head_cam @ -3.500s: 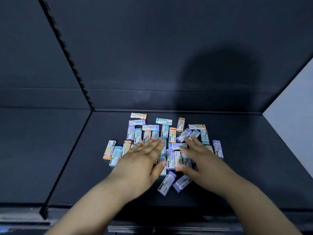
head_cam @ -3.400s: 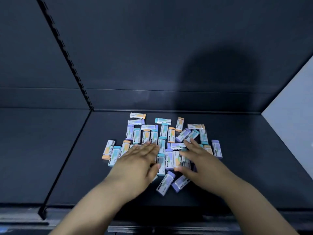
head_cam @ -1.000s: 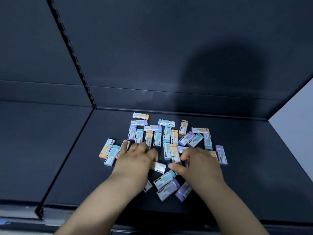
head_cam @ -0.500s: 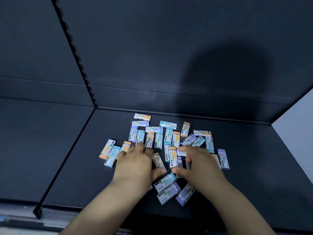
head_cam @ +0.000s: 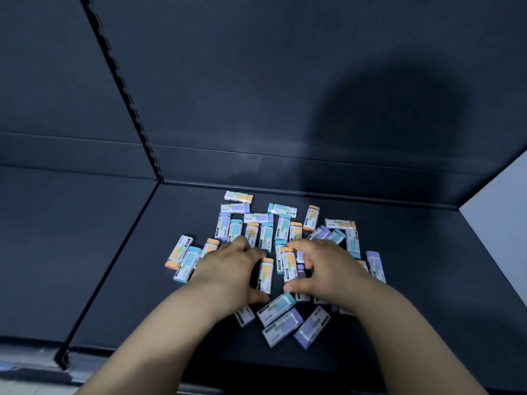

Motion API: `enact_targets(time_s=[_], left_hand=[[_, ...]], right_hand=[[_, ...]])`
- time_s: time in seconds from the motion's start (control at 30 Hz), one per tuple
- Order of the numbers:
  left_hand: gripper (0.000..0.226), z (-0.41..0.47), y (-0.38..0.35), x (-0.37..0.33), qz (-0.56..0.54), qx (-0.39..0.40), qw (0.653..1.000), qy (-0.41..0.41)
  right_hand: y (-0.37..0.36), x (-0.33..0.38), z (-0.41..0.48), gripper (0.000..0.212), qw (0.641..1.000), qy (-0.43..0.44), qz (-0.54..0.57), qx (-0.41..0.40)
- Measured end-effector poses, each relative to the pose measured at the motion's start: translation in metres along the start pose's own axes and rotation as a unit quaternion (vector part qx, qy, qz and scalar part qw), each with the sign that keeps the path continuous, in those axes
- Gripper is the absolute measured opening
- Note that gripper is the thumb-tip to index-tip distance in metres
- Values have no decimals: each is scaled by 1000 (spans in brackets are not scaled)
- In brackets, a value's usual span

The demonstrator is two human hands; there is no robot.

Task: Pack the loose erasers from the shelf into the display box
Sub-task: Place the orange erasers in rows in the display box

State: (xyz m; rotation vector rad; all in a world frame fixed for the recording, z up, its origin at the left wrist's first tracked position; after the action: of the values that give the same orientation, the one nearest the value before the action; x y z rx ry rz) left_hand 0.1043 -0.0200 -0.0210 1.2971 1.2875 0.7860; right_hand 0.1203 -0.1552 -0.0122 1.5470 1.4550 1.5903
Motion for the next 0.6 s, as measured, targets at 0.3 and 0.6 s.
enact_targets(time_s=[0.3, 0.6], left_hand=[[75, -17, 29, -14, 70, -167, 982, -50], [74, -48, 38, 13, 70, -212, 975, -15]], right_hand=[[14, 14, -18, 72, 996, 47, -13, -76], [7, 47, -21, 71, 991, 102, -29, -77]])
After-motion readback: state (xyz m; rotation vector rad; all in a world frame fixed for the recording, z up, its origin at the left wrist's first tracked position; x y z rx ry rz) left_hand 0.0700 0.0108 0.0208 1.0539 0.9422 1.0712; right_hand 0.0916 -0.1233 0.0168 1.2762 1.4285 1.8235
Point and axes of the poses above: each hand's wrist, its own z-axis towards the middle knuckle, its own y-axis out of the back of the hand, x = y × z, the point moved 8 cm from there along z, towards the middle knuckle, and after that the axes turned 4 degrees about -x, right-handed, at the moved point
